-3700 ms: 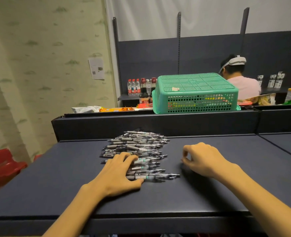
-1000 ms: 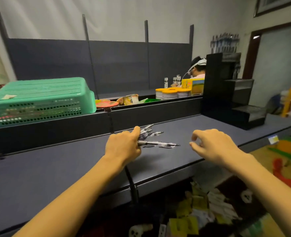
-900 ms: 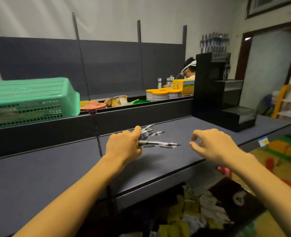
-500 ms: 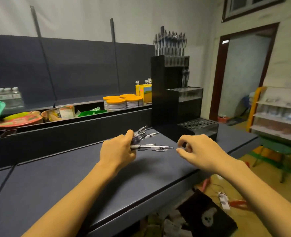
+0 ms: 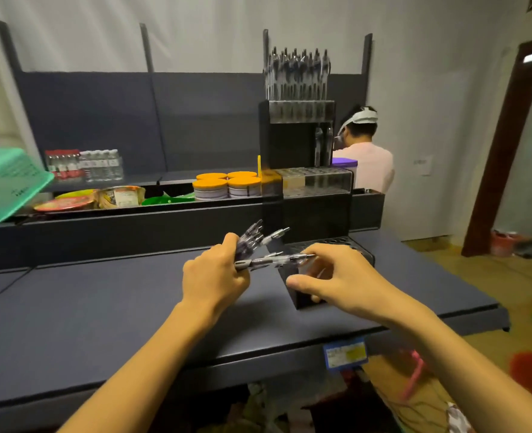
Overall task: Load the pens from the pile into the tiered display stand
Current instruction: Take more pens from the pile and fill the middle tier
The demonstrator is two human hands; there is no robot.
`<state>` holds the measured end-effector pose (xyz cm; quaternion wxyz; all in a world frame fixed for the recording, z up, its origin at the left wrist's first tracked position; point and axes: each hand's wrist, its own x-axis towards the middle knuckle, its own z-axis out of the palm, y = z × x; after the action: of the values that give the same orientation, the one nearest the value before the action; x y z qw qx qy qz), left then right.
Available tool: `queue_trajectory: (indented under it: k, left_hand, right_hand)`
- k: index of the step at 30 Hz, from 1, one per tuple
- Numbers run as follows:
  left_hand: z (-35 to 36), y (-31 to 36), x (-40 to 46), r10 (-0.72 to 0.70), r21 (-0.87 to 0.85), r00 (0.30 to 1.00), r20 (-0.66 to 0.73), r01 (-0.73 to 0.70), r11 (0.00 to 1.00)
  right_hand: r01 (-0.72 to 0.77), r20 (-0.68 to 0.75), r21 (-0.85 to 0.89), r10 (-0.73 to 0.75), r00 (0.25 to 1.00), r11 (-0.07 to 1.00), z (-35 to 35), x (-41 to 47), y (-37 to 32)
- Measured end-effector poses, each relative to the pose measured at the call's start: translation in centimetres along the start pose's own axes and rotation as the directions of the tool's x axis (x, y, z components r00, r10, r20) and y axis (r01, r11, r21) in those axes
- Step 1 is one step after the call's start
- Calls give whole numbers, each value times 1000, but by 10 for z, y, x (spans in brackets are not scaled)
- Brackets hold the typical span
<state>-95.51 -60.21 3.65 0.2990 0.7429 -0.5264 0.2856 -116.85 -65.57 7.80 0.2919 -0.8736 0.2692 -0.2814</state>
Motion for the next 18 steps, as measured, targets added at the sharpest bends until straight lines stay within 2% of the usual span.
queue_trajectory:
  k: [2, 6, 10, 18]
  left_hand:
    - [0, 9, 0, -9, 20, 1000, -24, 10, 1000]
    - [4, 13, 10, 22, 48, 992, -125, -17, 999]
    - [8, 8, 26, 94, 71, 974, -204, -81, 994]
    - [9, 9, 69, 153, -11, 927, -342, -167, 986]
  right_hand:
    - [29, 7, 143, -31, 1000, 989, -4, 4, 3]
    - [78, -8, 322, -80, 997, 944, -10, 19, 11]
    - [97, -14, 393, -99, 995, 914, -19, 41, 13]
    - [134, -97, 523, -97, 991, 841, -37, 84, 3]
